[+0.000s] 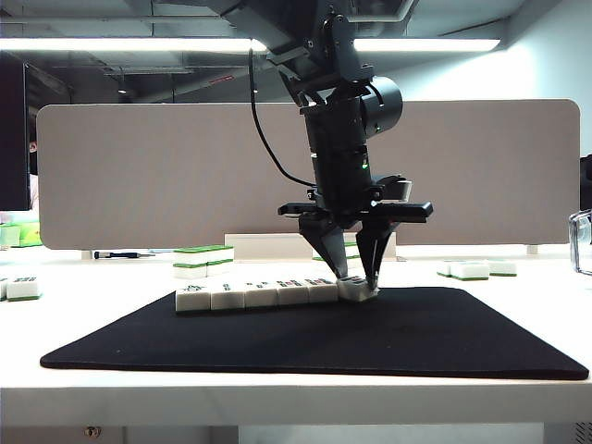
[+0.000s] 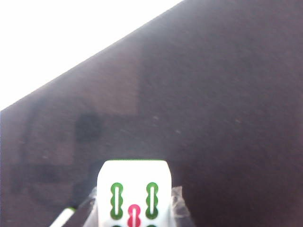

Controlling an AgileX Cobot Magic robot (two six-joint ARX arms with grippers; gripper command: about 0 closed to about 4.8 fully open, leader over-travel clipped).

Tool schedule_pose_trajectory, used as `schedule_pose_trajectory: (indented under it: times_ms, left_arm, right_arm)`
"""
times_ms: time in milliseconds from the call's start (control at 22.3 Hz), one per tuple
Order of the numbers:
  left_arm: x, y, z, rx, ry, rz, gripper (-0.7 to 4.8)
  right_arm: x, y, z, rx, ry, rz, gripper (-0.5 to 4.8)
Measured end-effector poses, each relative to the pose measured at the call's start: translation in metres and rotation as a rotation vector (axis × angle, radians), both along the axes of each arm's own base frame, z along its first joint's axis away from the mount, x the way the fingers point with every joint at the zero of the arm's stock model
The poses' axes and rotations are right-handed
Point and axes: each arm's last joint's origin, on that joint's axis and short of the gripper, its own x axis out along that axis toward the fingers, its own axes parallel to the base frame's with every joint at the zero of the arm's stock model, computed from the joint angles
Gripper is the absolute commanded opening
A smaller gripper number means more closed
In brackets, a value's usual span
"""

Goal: Align six mahjong tiles in a row on the table.

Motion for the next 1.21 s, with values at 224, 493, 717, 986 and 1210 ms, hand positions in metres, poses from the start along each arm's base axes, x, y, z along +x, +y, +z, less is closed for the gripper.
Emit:
schedule_pose_trajectory:
  times_ms: [224,493,717,986,1210]
  left_arm:
    - [-0.001,-0.001,0.0,-0.007,0.01,0.018,2.09]
    - [-0.003,-0.001,-0.001,-0.003,0.021,0.017,2.91]
    - [-0.004,-0.001,0.023,-0.06,-0.044,0.011,2.77]
    - [-0.01,-0.013,0.02,-0.082,-0.056,-0.085,0.79]
    - [-0.016,-0.021,0.017,-0.065,-0.074,-0.165,0.79]
  right_arm:
    - [0.0,0.0,0.0,0.0,0.0,0.0,-0.01]
    - [0.0,0.0,0.0,0.0,0.0,0.0,-0.01]
    - [0.0,0.0,0.0,0.0,0.0,0.0,-0.01]
    - [0.0,0.0,0.0,0.0,0.0,-0.001,-0.01]
    - [0.0,0.0,0.0,0.0,0.0,0.0,-0.01]
